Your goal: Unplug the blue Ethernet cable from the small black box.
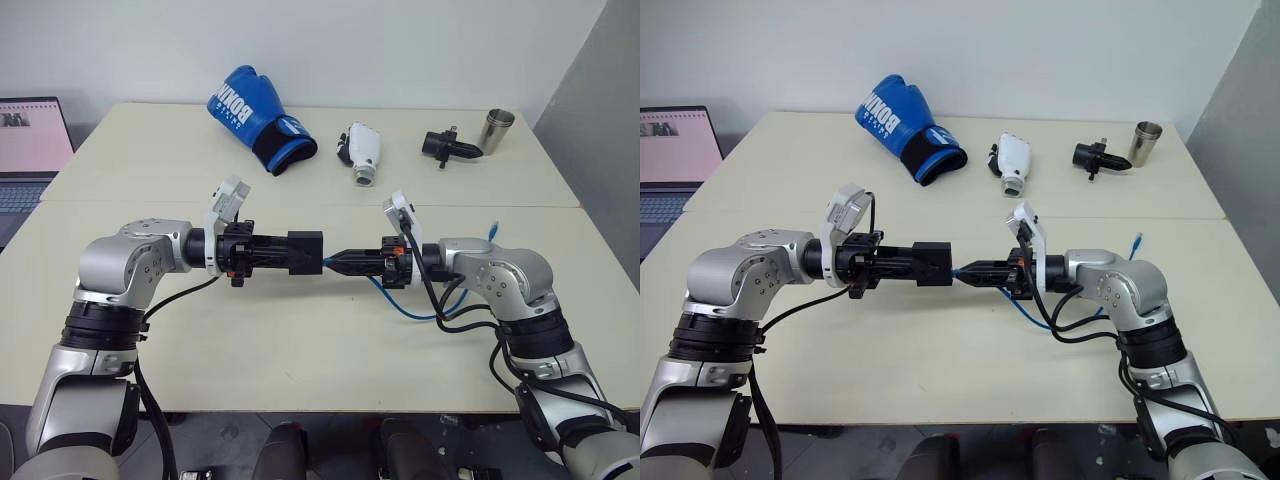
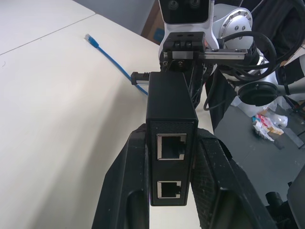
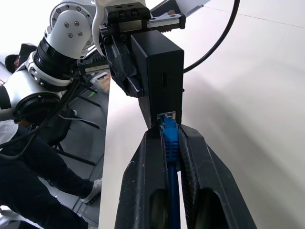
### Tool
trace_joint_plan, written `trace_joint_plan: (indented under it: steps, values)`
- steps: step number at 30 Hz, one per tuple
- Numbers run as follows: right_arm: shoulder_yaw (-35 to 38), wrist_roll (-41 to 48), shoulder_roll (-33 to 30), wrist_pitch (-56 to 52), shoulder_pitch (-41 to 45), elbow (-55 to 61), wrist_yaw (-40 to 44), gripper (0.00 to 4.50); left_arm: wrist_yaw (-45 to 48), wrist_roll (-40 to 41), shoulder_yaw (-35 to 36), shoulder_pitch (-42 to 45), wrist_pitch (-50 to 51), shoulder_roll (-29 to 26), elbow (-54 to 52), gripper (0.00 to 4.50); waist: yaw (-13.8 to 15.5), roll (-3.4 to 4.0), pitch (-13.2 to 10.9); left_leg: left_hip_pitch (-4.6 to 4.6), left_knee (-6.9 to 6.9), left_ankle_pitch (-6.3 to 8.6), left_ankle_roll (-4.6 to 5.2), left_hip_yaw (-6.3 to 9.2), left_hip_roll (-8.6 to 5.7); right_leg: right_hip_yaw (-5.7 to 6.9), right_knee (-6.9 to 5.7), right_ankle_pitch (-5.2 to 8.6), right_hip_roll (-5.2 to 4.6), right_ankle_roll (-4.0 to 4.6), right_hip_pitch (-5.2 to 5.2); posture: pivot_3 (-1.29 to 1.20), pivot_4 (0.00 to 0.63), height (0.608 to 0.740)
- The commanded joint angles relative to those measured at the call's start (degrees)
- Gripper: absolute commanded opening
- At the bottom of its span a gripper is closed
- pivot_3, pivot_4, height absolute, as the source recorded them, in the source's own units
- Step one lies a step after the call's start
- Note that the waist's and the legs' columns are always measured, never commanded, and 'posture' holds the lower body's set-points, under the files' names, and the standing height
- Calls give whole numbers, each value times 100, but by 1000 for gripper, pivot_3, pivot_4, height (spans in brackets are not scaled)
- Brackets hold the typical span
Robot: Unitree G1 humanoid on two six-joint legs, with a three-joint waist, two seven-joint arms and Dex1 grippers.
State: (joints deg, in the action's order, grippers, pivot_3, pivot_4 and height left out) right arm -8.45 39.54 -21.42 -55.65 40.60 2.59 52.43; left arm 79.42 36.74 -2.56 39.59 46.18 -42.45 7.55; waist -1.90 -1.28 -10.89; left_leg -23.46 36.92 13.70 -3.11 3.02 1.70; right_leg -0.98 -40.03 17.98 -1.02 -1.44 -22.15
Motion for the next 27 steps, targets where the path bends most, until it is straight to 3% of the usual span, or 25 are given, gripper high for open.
trace_joint_plan:
  steps: [1,27]
  values:
    - [77,59,20,-41,51,184,-48,61,59,121,86,100,5,98,-76,798,0,0,0,0,0,0,0,0,0,0,0,0,0,0,0,0,150,740]
    - [335,-8,-481,28,-195,260,-91,35,11,-501,343,340,-732,-170,1108,798,-1,0,0,-3,2,0,0,-1,-1,1,-3,0,0,0,-4,0,150,740]
